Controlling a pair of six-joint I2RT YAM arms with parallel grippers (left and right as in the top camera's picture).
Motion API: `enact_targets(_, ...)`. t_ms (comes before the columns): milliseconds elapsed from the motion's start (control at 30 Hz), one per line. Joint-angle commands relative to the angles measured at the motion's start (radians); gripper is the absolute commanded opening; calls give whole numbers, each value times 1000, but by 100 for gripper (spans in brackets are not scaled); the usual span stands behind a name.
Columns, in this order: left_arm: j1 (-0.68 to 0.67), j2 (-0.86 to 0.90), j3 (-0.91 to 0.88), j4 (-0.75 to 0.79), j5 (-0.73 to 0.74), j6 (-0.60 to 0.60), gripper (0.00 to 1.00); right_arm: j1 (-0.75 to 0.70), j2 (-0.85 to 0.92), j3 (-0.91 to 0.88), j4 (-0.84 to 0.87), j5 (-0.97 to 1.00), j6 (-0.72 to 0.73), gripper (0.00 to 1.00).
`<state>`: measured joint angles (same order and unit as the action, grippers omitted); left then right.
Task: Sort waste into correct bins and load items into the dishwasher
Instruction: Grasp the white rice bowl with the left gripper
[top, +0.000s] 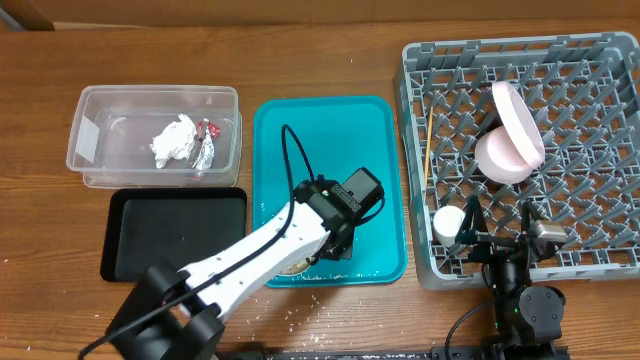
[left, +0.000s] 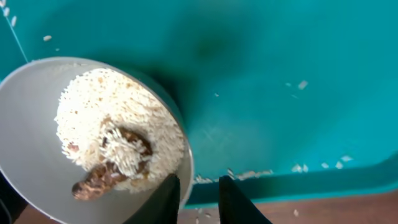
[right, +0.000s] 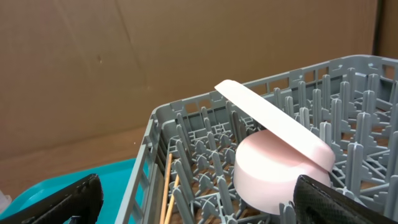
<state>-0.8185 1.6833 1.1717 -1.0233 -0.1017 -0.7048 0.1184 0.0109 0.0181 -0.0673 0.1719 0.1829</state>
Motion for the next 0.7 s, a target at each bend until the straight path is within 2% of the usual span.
enact_targets(0,0,83,-11,27,-87,-24,24,-2,-8,-10,6,0,3,100)
enact_targets(167,0,142,-11,84,-105,6,21,-2,-8,-10,6,0,3,100)
enact_targets(200,1,142,-11,85,-108,6,18,-2,-8,-10,6,0,3,100)
enact_targets(267,1,142,-11,90,-116,6,4,-2,-8,-10,6,0,3,100)
enact_targets(467,14,103,33,62,-85,61,4,-2,-8,-10,6,0,3,100)
enact_targets(567,48,-3,77,24,19,132,4,-2,-8,-10,6,0,3,100)
enact_targets(667,120,-166,79,2,44,140,4,-2,-8,-10,6,0,3,100)
